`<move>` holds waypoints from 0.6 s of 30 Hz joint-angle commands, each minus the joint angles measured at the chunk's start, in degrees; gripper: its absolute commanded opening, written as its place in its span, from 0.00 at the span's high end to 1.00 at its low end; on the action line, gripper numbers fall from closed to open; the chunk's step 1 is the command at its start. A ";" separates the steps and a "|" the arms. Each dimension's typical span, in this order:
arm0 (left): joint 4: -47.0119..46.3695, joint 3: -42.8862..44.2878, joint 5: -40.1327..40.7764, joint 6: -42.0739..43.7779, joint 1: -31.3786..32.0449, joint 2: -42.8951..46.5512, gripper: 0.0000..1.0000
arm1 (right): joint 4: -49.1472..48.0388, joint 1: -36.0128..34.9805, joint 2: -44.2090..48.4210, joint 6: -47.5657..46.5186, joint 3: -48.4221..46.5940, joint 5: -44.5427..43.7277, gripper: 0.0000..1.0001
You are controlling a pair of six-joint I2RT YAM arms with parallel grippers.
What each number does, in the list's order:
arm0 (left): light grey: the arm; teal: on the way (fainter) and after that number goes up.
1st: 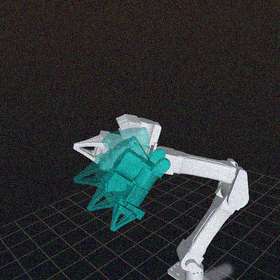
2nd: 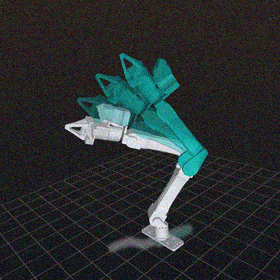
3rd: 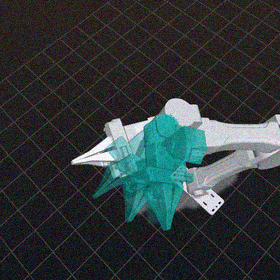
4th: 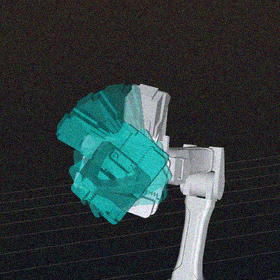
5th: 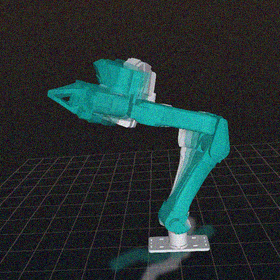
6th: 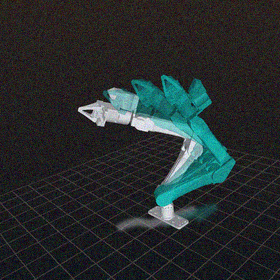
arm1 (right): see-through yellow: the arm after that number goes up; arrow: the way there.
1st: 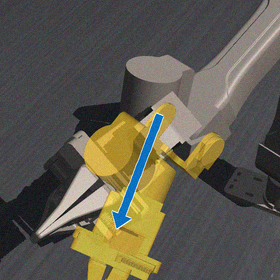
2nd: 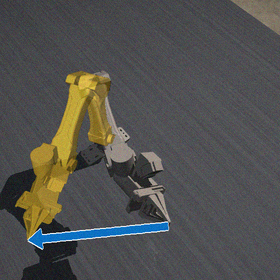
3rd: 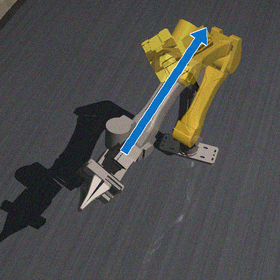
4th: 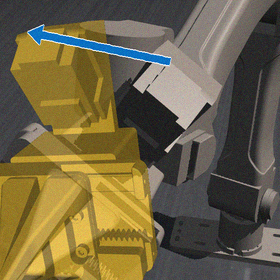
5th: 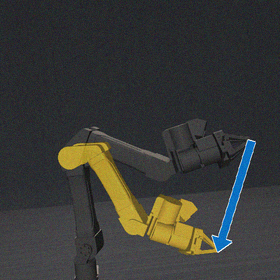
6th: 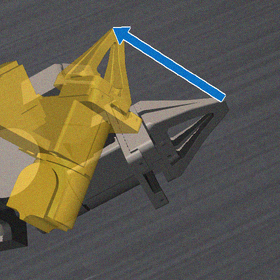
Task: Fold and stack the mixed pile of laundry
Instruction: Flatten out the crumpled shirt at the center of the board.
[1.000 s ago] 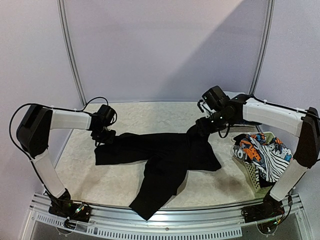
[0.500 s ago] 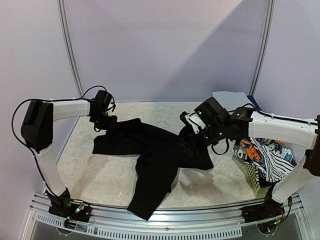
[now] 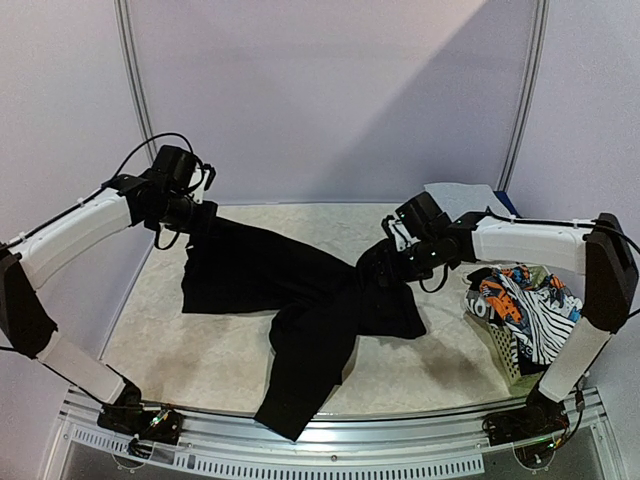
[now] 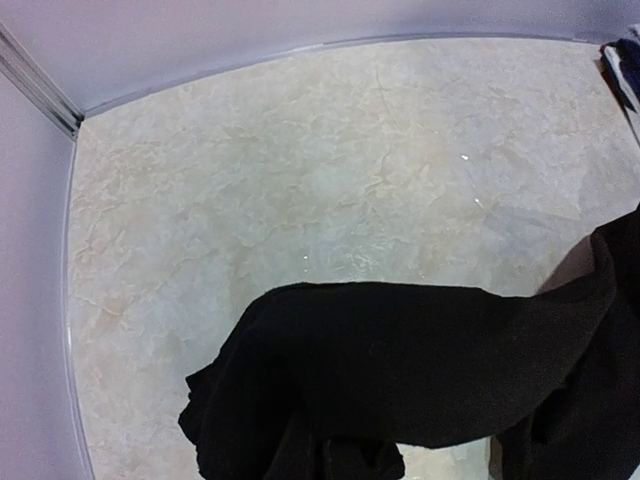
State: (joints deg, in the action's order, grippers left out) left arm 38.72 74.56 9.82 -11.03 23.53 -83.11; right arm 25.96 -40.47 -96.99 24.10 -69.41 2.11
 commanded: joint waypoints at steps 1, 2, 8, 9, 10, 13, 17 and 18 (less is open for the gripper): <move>4.14 3.63 5.10 3.54 -0.28 -0.42 1.00 | -2.17 -2.52 -1.65 -1.72 -2.21 9.16 0.13; 3.98 4.90 5.05 4.70 -1.06 -2.09 1.00 | -2.55 -2.58 -1.81 -1.77 -1.89 10.14 0.13; 14.79 22.90 -5.11 9.06 -9.05 -27.54 1.00 | -3.00 -1.24 -4.84 -0.79 -3.49 7.77 0.11; 16.74 26.85 -6.90 9.31 -10.29 -34.32 1.00 | -2.53 -0.60 -5.74 -0.61 -4.40 7.58 0.11; 18.16 30.77 -8.05 9.35 -11.39 -39.06 0.96 | -2.11 -0.07 -7.02 -0.32 -5.24 7.41 0.11; 22.86 43.50 -9.05 8.66 -14.87 -50.13 0.83 | -0.53 1.11 -9.98 -0.26 -8.34 6.25 0.11; 25.68 51.12 -6.24 6.32 -17.28 -54.69 0.46 | 1.77 1.44 -11.57 -1.29 -11.24 5.06 0.10; 24.23 49.64 -4.95 5.71 -17.34 -53.35 0.37 | 2.16 1.44 -11.43 -1.59 -11.61 4.82 0.10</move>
State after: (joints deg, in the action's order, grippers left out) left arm 57.54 120.90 3.40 -3.51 7.81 -140.31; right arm 25.30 -39.20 -107.81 23.44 -78.11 8.62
